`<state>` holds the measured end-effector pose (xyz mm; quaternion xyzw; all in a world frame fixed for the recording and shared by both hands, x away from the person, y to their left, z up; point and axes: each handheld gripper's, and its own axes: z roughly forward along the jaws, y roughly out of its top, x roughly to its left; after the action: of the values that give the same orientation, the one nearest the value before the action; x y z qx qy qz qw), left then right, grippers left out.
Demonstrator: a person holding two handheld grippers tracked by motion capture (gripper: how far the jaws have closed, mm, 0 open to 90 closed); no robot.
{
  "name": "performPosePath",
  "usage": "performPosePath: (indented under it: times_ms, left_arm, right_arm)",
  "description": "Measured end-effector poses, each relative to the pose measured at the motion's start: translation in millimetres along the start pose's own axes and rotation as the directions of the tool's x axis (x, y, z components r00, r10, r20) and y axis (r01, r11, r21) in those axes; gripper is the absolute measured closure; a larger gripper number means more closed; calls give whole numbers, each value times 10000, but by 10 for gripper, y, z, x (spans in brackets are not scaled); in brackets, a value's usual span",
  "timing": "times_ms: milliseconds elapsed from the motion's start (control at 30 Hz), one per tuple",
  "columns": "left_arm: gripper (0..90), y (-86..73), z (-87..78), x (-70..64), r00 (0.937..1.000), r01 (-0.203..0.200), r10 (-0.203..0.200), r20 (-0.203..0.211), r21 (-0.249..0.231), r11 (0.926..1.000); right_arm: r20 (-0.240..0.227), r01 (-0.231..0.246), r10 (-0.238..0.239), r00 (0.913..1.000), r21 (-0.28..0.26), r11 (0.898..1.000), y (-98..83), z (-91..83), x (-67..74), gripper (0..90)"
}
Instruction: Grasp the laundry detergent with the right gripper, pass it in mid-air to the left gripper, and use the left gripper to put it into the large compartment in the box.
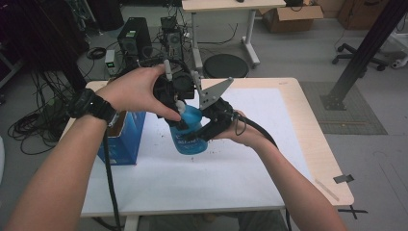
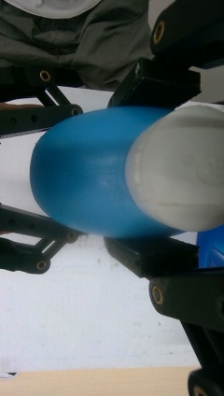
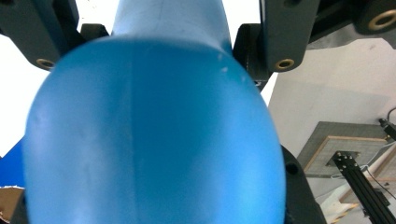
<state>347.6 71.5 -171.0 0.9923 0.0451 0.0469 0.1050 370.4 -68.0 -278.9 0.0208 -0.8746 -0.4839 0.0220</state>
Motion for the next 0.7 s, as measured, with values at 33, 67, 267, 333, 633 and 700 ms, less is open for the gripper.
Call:
performPosePath:
  times_ms: [33,67,267,333,633,700]
  left_arm:
    - [380,8,-9,8,10000,24,-24,57,41,10000]
    - [380,17,-26,17,9999,63,-63,101,-9,10000]
    - [380,47,-109,44,9990,374,-376,225,77,9993]
    - [381,31,-172,81,9963,840,-842,196,100,9964]
    - [381,-137,-467,305,9081,4087,-4011,-1207,457,9115]
    - [381,-207,-530,367,8561,5008,-4904,-1631,272,8651]
  right_arm:
    - [-85,-46,46,10000,-8,10000,4,-7,-5,425]
    - [-92,-57,56,9999,-68,10000,4,-12,-7,422]
    - [261,-363,355,9990,314,9988,-20,-21,-42,211]
    - [343,-395,380,9987,468,9981,-42,-23,-53,195]
    - [1050,-864,676,9922,1864,9787,-278,-235,-137,148]
    - [1217,-1043,795,9894,2137,9713,-341,-337,-153,146]
